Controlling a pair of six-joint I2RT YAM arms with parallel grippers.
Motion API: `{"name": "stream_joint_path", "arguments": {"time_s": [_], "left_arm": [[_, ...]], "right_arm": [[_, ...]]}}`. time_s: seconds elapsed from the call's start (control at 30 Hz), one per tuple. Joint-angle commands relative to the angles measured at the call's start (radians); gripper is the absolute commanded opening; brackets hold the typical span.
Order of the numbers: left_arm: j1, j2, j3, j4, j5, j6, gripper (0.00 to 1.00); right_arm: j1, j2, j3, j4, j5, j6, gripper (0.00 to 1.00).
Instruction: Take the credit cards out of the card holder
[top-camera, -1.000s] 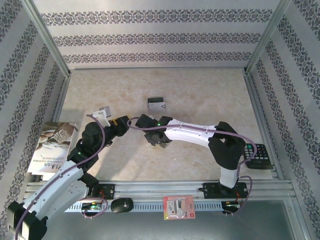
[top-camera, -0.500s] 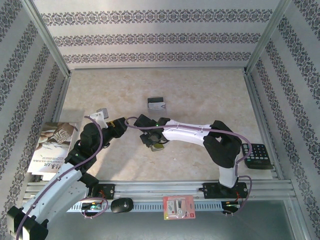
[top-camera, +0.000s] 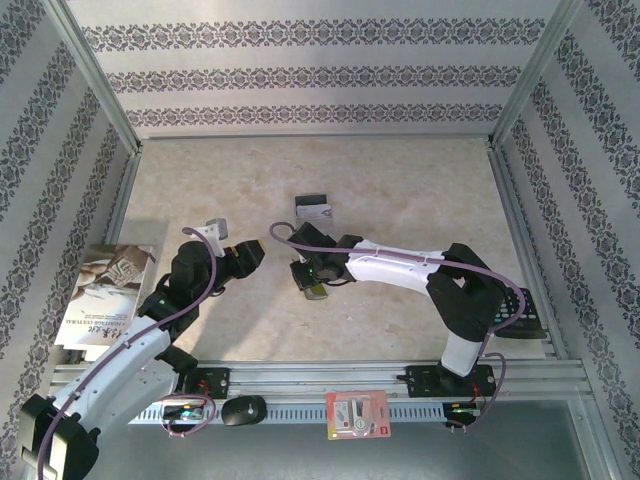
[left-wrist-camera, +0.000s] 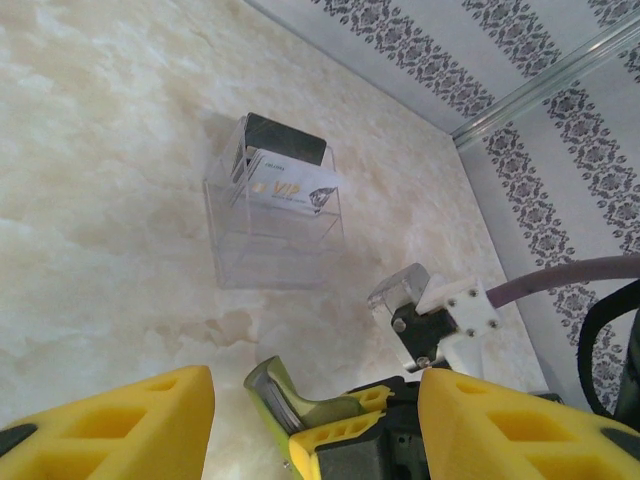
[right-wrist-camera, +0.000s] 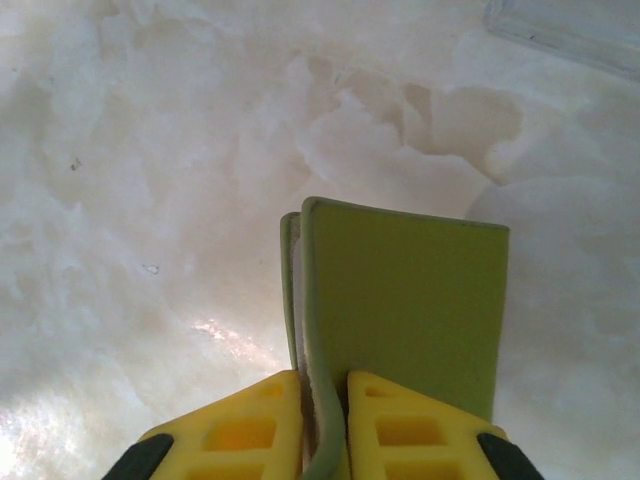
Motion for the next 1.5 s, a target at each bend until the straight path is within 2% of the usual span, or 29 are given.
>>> {"name": "stream_joint_path", "arguments": {"time_s": [0.0, 0.23, 0.33, 0.5, 0.8, 1.2, 1.37, 1.47], "left_arm": [[0.009, 0.001, -0.009, 0.044, 0.027, -0.002, 0.56], [0.009, 0.028, -0.015, 0.065, 0.057, -0.005, 0.55], [0.008, 0.039, -0.017, 0.077, 0.075, -0.008, 0.51], [0.001, 0.077, -0.020, 0.101, 0.094, -0.011, 0.45], [-0.093, 0.236, 0.005, 0.154, 0.043, 0.010, 0.40], [-0.215, 0.530, 0.114, 0.243, 0.014, 0.050, 0.33], [-0.230, 0.620, 0.158, 0.231, 0.026, 0.066, 0.14], [-0.241, 0.651, 0.179, 0.218, 0.041, 0.072, 0.14]], "right_arm": [[-0.034, 0.004, -0.057, 0.067, -0.021, 0.042, 0.01], [-0.062, -0.021, -0.108, 0.149, -0.079, 0.071, 0.00], [-0.088, -0.044, -0.153, 0.218, -0.141, 0.104, 0.00], [-0.132, -0.085, -0.214, 0.253, -0.170, 0.155, 0.00], [-0.200, -0.167, -0.353, 0.339, -0.210, 0.233, 0.00], [-0.237, -0.233, -0.434, 0.310, -0.164, 0.257, 0.00], [-0.241, -0.266, -0.465, 0.287, -0.133, 0.276, 0.00], [-0.242, -0.297, -0.493, 0.282, -0.101, 0.295, 0.00]]}}
